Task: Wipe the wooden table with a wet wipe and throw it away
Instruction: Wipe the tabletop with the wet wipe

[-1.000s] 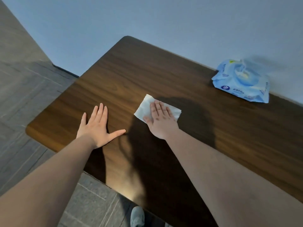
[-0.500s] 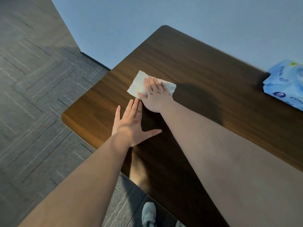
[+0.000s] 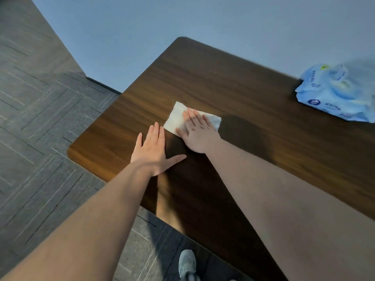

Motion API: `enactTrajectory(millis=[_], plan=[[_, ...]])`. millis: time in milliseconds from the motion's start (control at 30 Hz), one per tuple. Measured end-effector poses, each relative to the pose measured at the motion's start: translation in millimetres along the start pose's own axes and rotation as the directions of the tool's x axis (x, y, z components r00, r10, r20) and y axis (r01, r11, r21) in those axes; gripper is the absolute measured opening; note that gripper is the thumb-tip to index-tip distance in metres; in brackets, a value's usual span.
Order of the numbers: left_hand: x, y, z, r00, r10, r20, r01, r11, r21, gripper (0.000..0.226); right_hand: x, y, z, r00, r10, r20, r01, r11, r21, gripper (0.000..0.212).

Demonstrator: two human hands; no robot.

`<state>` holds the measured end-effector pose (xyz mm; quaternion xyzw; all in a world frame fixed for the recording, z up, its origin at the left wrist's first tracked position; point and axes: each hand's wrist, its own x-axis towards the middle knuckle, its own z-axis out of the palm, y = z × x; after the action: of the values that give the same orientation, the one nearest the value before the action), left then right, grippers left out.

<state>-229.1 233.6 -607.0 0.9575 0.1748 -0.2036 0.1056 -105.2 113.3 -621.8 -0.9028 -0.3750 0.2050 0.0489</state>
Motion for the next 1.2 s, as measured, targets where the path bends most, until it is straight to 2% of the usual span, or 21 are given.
enactTrajectory(millis=[100,267,467,700,900,1033,1100,1200], plan=[[-13.2,22.6,-1.3,0.997,0.078,0.030,-0.078,0.997,0.007,0.101,-40.3,34.4,2.5,0.997,0.077,0.008,-0.077,0.997,0.030,0.067],[-20.0,87.4,7.4,0.986,0.159,0.048,-0.162,0.984,0.078,0.098,-115.5,108.8,10.0,0.975,0.222,-0.007,-0.222,0.974,0.050,0.065],[-22.5,202.0,28.4,0.924,0.379,0.058,-0.383,0.917,0.110,0.092,-214.3,206.3,21.9,0.897,0.442,-0.022,-0.438,0.894,0.095,0.066],[-45.4,352.4,73.3,0.795,0.595,0.117,-0.606,0.785,0.128,0.087,-351.8,322.2,41.5,0.729,0.683,-0.037,-0.670,0.724,0.165,0.067],[-62.9,437.3,97.4,0.713,0.691,0.118,-0.700,0.693,0.172,0.089,-459.2,398.0,60.7,0.575,0.818,0.006,-0.793,0.556,0.247,0.067],[-67.0,468.3,107.6,0.713,0.685,0.151,-0.699,0.675,0.236,0.097,-509.4,429.0,71.9,0.477,0.879,0.005,-0.846,0.458,0.274,0.067],[-67.8,473.4,112.9,0.718,0.685,0.124,-0.688,0.671,0.278,0.098,-527.4,441.1,75.9,0.435,0.900,0.005,-0.865,0.416,0.282,0.068],[-67.3,473.2,116.7,0.713,0.695,0.093,-0.685,0.661,0.306,0.099,-546.3,452.9,78.3,0.399,0.917,0.004,-0.877,0.381,0.291,0.068]])
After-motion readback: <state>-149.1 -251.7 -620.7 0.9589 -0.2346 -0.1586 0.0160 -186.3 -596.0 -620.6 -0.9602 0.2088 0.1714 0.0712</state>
